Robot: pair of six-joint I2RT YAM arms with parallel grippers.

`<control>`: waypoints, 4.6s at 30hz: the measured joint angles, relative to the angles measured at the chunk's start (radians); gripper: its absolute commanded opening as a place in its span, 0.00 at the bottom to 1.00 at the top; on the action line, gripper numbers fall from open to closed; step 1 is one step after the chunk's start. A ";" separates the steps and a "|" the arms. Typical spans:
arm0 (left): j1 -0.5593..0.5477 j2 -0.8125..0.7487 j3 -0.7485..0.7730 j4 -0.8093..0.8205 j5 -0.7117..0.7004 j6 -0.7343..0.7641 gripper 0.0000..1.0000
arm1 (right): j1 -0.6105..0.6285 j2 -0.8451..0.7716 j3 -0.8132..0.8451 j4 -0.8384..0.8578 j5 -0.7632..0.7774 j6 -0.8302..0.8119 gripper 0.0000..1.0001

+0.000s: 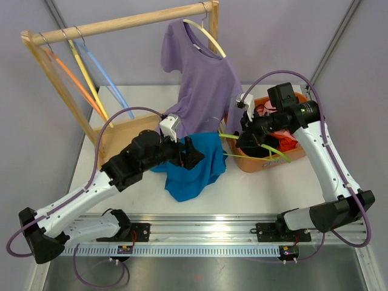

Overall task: Remove the t-shirt from the hanger
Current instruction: Remove the tshirt from the hanger, then pass the hanger from the right arm to the left, then pass the hanger from the left arm to the right

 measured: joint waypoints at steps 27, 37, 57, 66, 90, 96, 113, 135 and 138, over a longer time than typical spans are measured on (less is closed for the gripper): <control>-0.154 0.094 -0.003 -0.173 -0.647 -0.153 0.00 | 0.000 0.004 -0.035 -0.047 -0.008 -0.133 0.00; -0.135 -0.034 -0.125 -0.271 -0.632 -0.227 0.00 | -0.006 -0.090 -0.024 -0.119 -0.002 -0.276 0.00; -0.099 -0.124 -0.182 -0.350 -0.608 -0.280 0.00 | -0.007 -0.172 0.052 -0.139 -0.018 -0.376 0.00; -0.099 -0.164 -0.209 -0.359 -0.579 -0.292 0.15 | -0.007 -0.178 0.079 -0.141 -0.060 -0.312 0.00; -0.096 -0.254 0.021 -0.233 -0.259 0.289 0.92 | 0.014 0.042 0.098 -0.089 -0.087 -0.257 0.00; -0.096 -0.162 0.086 -0.190 -0.029 0.539 0.94 | 0.115 0.064 0.098 -0.101 -0.086 -0.422 0.00; -0.095 -0.055 0.089 -0.174 0.080 0.625 0.15 | 0.203 0.057 0.103 -0.122 -0.159 -0.545 0.00; -0.085 -0.327 0.059 -0.323 0.084 0.570 0.00 | 0.193 0.064 0.098 -0.117 -0.270 -0.602 0.38; -0.085 -0.333 0.059 -0.342 0.080 0.571 0.00 | 0.190 0.064 0.097 -0.117 -0.270 -0.628 0.22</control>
